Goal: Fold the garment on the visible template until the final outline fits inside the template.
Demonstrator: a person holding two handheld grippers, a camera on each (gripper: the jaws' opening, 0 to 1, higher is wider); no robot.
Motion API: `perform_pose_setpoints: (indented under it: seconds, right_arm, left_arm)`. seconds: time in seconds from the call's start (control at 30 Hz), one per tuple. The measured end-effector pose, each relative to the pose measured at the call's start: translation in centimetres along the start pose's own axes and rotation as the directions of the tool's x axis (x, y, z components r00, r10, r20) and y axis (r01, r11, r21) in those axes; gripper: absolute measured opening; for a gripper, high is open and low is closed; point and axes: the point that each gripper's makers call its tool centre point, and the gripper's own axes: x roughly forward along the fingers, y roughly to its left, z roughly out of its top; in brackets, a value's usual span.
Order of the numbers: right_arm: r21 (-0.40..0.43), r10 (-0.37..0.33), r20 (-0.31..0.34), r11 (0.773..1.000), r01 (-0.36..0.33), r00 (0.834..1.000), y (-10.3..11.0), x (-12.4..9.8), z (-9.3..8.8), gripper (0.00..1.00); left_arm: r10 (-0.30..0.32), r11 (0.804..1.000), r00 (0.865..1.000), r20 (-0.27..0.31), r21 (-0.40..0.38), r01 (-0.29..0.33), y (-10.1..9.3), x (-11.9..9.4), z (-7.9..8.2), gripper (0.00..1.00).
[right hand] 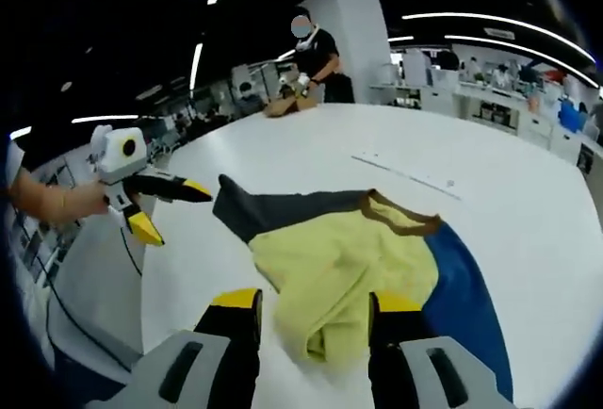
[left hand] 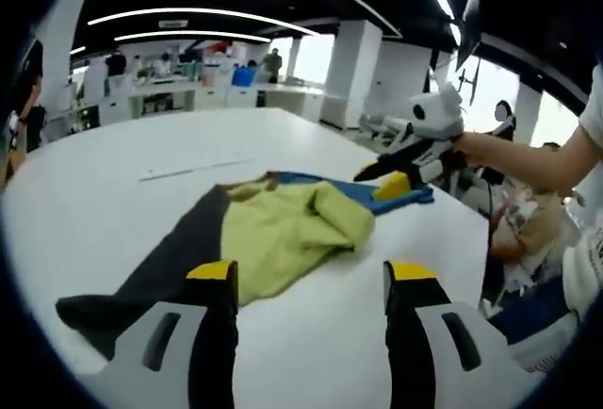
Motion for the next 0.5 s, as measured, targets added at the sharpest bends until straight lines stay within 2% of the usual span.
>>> perform_pose_setpoints:
  seconds: [0.2, 0.37, 0.5]
  right_arm:
    - [-0.034, 0.007, -0.028, 0.999, -0.008, 1.000, 1.1, -1.0, -1.7, 0.40]
    - [-0.054, 0.003, -0.051, 0.999, -0.006, 0.999, 1.6, -1.4, -3.1, 0.37]
    - [-0.059, 0.002, -0.057, 0.998, -0.005, 0.998, 1.9, -1.4, -3.9, 0.33]
  left_arm:
    - [-0.015, 1.000, 1.000, -0.017, 0.005, 0.015, -0.2, 1.5, -0.1, 0.55]
    - [-0.032, 0.997, 0.999, 0.005, -0.071, 0.032, -0.2, 2.7, 0.3, 0.51]
    - [-0.022, 0.997, 1.000, 0.005, -0.075, 0.022, 0.2, 3.7, 0.6, 0.47]
